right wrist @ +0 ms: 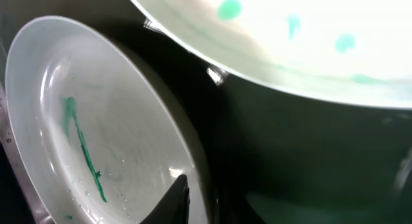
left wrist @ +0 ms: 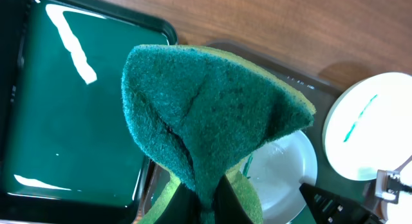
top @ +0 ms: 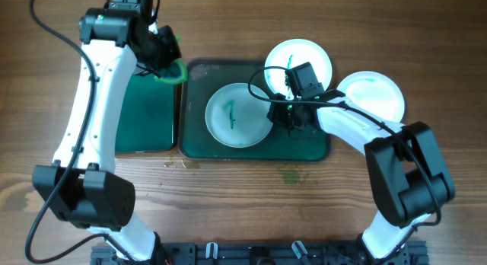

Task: Clean dirty plates on tray and stack at the side

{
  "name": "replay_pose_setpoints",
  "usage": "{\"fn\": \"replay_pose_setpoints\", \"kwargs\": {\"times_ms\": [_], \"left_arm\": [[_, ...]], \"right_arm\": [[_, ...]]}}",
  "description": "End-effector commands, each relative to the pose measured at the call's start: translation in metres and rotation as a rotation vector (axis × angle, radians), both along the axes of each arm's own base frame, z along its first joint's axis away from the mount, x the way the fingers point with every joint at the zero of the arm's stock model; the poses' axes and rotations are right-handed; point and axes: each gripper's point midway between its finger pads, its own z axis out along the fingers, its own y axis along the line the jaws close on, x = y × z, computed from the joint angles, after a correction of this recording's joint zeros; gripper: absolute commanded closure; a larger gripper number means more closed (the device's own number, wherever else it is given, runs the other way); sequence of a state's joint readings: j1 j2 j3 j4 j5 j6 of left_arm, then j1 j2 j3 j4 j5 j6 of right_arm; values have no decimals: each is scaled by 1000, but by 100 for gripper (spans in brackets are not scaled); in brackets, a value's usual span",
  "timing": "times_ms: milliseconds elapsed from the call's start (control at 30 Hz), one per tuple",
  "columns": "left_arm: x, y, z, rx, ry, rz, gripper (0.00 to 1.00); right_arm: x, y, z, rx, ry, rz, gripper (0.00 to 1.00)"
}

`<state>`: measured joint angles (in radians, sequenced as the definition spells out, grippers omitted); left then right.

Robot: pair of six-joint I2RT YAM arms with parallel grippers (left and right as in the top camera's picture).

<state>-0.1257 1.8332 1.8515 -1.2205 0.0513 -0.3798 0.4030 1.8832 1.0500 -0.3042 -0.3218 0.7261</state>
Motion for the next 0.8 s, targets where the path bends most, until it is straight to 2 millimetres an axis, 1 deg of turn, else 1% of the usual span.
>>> {"fn": "replay_pose_setpoints", "kwargs": {"times_ms": [0, 100, 233, 300, 367, 500, 533, 633, 667, 767], "left_arm": [[-4, -20, -32, -6, 76, -51, 96], [-7, -30, -49, 2, 120, -77, 96], [-12, -49, -68, 11, 162, -122, 96], [-17, -67, -83, 9, 188, -165, 96], [-21, -80, -96, 11, 202, -197, 96], [-26, -102, -123, 16, 215, -248, 96], [-27, -108, -133, 19, 220, -262, 96], [-31, -116, -156, 30, 250, -283, 96], [-33, -118, -167, 36, 271, -287, 96], [-38, -116, -188, 49, 322, -287, 96]], "right_arm": [[3, 9, -5, 23, -1, 42, 85], [4, 9, -6, 25, 6, 31, 95], [5, 10, -6, 28, 0, 32, 96], [4, 10, -6, 28, 4, 33, 96], [2, 10, -7, 27, 10, 35, 96], [1, 10, -7, 31, 15, 41, 96], [0, 10, -7, 31, 14, 48, 96], [-1, 12, -6, 37, 13, 67, 96], [-1, 12, -6, 37, 13, 68, 96], [-1, 12, -6, 37, 13, 68, 96]]}}
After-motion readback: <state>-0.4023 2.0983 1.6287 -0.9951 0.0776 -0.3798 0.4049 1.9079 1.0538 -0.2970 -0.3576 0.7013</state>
